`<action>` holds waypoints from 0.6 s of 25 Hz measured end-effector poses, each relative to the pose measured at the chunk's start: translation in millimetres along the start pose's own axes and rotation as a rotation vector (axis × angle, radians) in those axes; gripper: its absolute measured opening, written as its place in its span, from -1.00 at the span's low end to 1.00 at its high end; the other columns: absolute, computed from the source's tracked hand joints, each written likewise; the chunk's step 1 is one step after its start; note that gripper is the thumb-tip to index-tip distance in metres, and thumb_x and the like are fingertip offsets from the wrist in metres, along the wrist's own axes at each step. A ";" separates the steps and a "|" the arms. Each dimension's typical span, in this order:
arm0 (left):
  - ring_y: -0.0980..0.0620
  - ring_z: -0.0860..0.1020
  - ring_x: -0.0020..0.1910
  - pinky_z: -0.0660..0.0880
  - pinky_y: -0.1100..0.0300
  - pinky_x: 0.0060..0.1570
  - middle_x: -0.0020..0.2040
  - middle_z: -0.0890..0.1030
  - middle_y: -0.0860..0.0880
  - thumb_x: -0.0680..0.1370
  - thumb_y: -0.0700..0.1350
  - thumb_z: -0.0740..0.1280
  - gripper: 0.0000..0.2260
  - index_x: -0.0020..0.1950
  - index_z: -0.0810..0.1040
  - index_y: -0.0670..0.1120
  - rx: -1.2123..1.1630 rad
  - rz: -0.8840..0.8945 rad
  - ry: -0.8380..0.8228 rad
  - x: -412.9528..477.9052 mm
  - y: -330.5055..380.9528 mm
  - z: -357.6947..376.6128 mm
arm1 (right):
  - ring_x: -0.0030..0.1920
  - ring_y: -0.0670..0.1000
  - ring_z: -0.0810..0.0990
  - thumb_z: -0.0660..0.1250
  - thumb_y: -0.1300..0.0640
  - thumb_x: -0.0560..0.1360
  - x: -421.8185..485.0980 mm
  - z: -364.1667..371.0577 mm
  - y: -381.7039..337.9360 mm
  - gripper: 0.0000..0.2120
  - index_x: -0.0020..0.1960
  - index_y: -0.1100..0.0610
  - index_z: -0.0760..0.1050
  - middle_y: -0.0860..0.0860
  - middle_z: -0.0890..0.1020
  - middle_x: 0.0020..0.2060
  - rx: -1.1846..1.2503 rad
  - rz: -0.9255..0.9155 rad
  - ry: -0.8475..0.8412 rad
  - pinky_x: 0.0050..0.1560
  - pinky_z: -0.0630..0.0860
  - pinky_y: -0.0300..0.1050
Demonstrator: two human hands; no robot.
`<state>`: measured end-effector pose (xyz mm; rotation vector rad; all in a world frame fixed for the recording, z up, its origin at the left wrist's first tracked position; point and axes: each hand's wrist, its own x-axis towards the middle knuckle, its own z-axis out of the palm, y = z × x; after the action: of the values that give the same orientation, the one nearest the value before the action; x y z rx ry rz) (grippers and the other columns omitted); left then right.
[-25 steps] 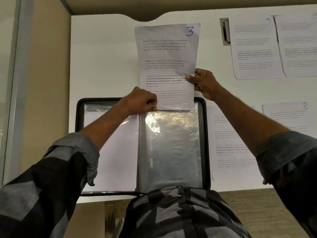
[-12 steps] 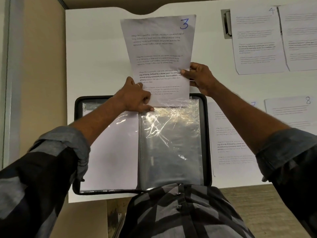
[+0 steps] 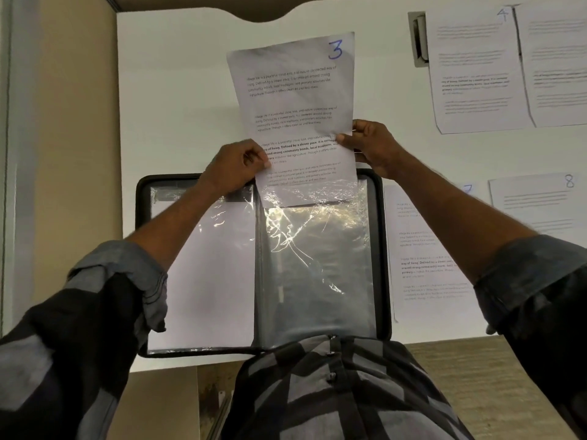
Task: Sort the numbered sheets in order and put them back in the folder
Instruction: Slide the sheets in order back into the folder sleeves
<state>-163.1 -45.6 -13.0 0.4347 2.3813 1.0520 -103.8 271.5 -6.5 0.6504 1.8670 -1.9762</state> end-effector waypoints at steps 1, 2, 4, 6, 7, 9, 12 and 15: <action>0.13 0.59 -0.12 0.62 0.09 0.03 0.01 0.65 0.00 0.49 -0.05 0.55 -0.77 0.04 0.57 -0.05 -0.059 -0.032 0.107 -0.2 -2.9 0.8 | 0.11 0.04 0.71 0.45 0.21 0.56 -0.8 -1.7 0.7 -0.66 0.32 0.20 0.56 0.06 0.73 0.10 0.015 0.005 0.011 0.05 0.65 -0.07; 0.10 0.60 -0.10 0.63 0.16 -0.03 0.06 0.61 -0.03 0.48 -0.07 0.57 -0.69 0.10 0.51 -0.05 -0.132 -0.072 0.179 -0.2 -4.5 1.6 | 0.11 0.04 0.72 0.44 0.21 0.56 -1.2 -3.4 0.7 -0.68 0.31 0.20 0.56 0.06 0.73 0.09 0.039 0.006 0.025 0.05 0.65 -0.08; 0.08 0.63 0.00 0.63 0.22 -0.04 0.18 0.55 -0.04 0.47 -0.10 0.59 -0.50 0.29 0.40 0.00 -0.368 -0.173 0.199 -0.3 -2.6 4.2 | 0.13 0.05 0.71 0.45 0.21 0.56 -0.9 -6.8 -2.1 -0.66 0.31 0.20 0.56 0.08 0.73 0.12 0.084 0.009 0.049 0.05 0.64 -0.08; 0.08 0.64 0.14 0.65 0.12 0.06 0.23 0.58 -0.05 0.50 -0.13 0.56 -0.40 0.44 0.33 0.00 -0.615 -0.250 0.136 1.0 0.7 9.9 | 0.13 0.05 0.71 0.45 0.21 0.56 -3.8 -7.8 -4.3 -0.64 0.33 0.21 0.55 0.09 0.72 0.14 0.076 0.020 0.038 0.04 0.65 -0.08; 0.05 0.65 0.16 0.65 0.08 0.09 0.22 0.62 -0.05 0.52 -0.17 0.53 -0.42 0.47 0.35 -0.06 -0.666 -0.259 0.101 1.4 0.8 13.5 | 0.12 0.05 0.71 0.45 0.22 0.55 -6.2 -6.7 -3.6 -0.64 0.33 0.21 0.54 0.09 0.72 0.13 0.065 0.034 0.024 0.02 0.65 -0.09; 0.00 0.68 0.15 0.64 -0.01 0.16 0.18 0.67 -0.05 0.56 -0.25 0.47 -0.51 0.46 0.42 -0.17 -0.652 -0.239 0.038 2.0 -2.2 20.4 | 0.12 0.06 0.72 0.44 0.23 0.56 -10.6 -5.5 -0.7 -0.62 0.35 0.23 0.53 0.10 0.71 0.14 0.053 0.061 0.003 0.02 0.66 -0.08; -0.02 0.68 0.17 0.61 -0.04 0.20 0.18 0.69 -0.05 0.55 -0.30 0.45 -0.58 0.40 0.49 -0.16 -0.584 -0.217 -0.003 -0.1 -4.6 27.6 | 0.13 0.06 0.71 0.43 0.23 0.56 -14.9 -10.6 4.8 -0.61 0.37 0.23 0.53 0.08 0.71 0.15 0.040 0.081 -0.001 0.03 0.65 -0.08; 0.05 0.68 0.14 0.62 0.08 0.17 0.17 0.68 -0.03 0.55 -0.31 0.46 -0.57 0.39 0.50 -0.15 -0.530 -0.195 -0.021 -3.7 -3.1 27.2 | 0.10 0.04 0.71 0.44 0.21 0.56 -14.0 -18.1 -3.2 -0.62 0.35 0.21 0.52 0.05 0.72 0.11 -0.047 0.057 0.024 0.06 0.63 -0.05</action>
<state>-145.2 -33.1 -29.9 0.0216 1.9680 1.5029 -92.1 289.0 3.3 0.7086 1.8812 -1.8914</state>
